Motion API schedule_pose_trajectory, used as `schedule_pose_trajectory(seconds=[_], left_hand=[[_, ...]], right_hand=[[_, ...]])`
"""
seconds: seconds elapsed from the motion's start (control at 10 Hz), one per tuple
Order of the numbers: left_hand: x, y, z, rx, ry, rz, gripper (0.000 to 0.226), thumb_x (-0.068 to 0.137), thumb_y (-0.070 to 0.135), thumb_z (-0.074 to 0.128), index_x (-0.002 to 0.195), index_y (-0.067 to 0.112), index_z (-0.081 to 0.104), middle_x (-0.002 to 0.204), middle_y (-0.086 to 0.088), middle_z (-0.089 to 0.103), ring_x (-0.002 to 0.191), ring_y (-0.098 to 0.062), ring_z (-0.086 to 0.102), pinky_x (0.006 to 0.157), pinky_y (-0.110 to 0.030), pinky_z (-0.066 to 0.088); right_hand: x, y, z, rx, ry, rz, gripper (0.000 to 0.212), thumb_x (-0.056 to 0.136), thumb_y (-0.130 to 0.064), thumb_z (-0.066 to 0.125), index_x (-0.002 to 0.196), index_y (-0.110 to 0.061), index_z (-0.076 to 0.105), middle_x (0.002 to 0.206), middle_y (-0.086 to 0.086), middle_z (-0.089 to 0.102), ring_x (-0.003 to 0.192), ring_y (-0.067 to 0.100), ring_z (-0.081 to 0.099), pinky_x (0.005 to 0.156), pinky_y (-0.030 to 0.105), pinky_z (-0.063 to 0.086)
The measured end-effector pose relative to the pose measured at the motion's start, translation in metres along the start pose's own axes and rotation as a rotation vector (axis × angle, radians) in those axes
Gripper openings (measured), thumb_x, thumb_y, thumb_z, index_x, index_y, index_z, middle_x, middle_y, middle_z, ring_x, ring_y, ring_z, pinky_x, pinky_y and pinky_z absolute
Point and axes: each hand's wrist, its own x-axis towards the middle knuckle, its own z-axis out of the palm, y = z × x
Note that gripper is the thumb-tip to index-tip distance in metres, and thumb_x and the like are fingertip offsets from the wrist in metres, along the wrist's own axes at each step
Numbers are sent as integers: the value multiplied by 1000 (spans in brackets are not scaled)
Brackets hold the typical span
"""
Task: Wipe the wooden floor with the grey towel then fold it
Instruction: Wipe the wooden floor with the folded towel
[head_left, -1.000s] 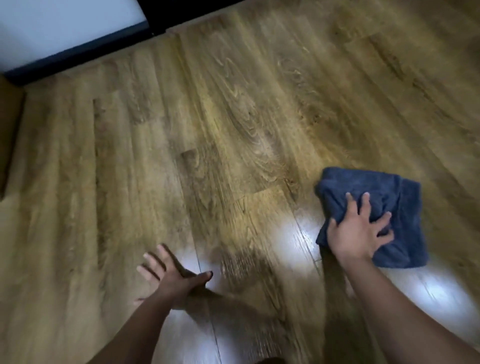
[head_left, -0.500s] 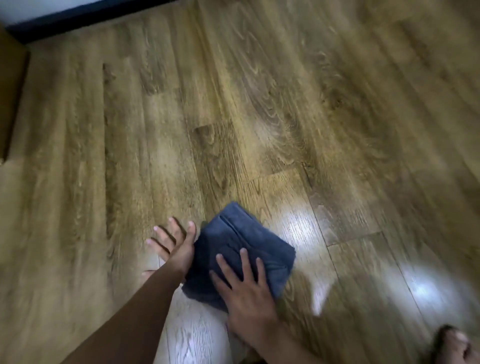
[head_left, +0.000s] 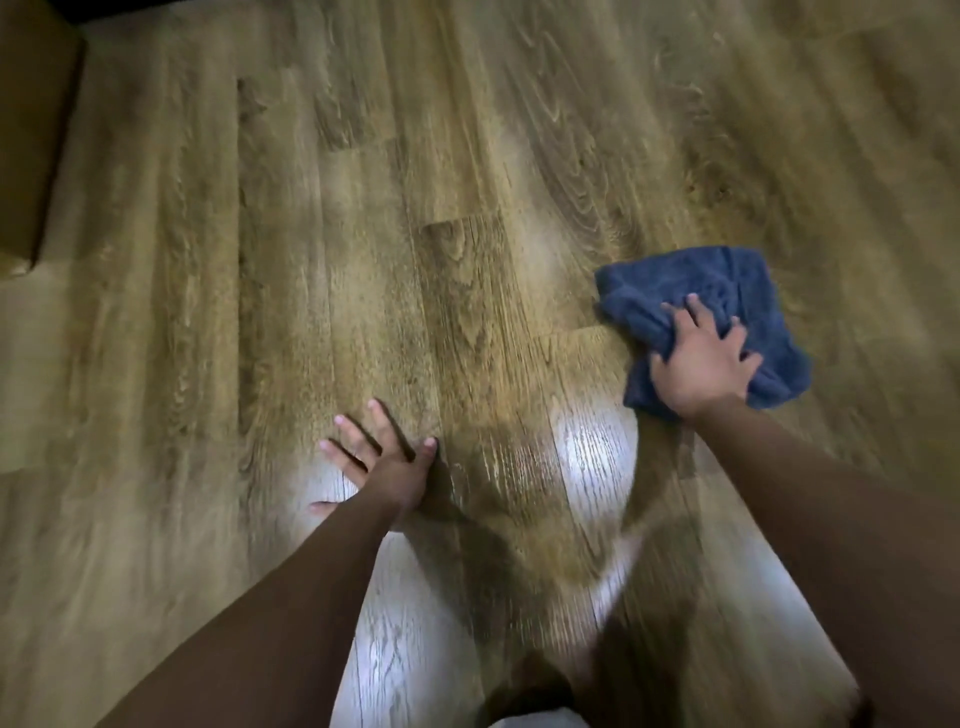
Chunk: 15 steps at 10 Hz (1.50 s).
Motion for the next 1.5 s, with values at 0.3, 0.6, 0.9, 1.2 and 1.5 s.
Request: schedule_pose_trajectory(seconds=[0.3,0.6,0.9,1.2,1.5], left_hand=[[-9,7,-6,-6,-72,27,88,87,81,33,130,62,-42,127,17,-66,133,-20,-52,92,-85,-13],[-15,-28,-50,-124,165,-75,88,84,63,65,153,47,14,166,6,-9,153,-25,-9,114,-70,0],[-3,-101,-60,-149,-43,-171,123,58,93,58,129,65,-39,150,7,-52,139,-27,-46,110,-73,-14],[-1,-101,-62,-179,-60,-150,118,39,103,39,117,72,-43,116,24,-70,110,-17,-63,97,-81,-18],[4,-96,-64,-110,-31,-88,101,76,80,-6,160,23,-9,165,-10,-24,148,-36,-29,104,-50,-36]], right_hand=[[-120,-38,44,-146,-42,-201,77,88,-43,62,155,-39,24,168,-8,8,150,45,4,115,66,18],[-208,-3,64,-388,-217,-945,89,52,-54,89,136,-39,61,153,-6,47,135,41,50,101,59,47],[-123,-40,49,-111,-6,-265,71,84,-33,71,149,-33,43,165,-6,23,146,44,16,105,69,24],[-84,-176,77,-55,29,-132,74,91,-38,60,155,-39,24,168,-9,7,148,52,3,109,74,18],[-226,-144,117,-360,-84,-1080,84,73,-55,76,148,-39,43,164,-9,28,148,46,25,111,66,29]])
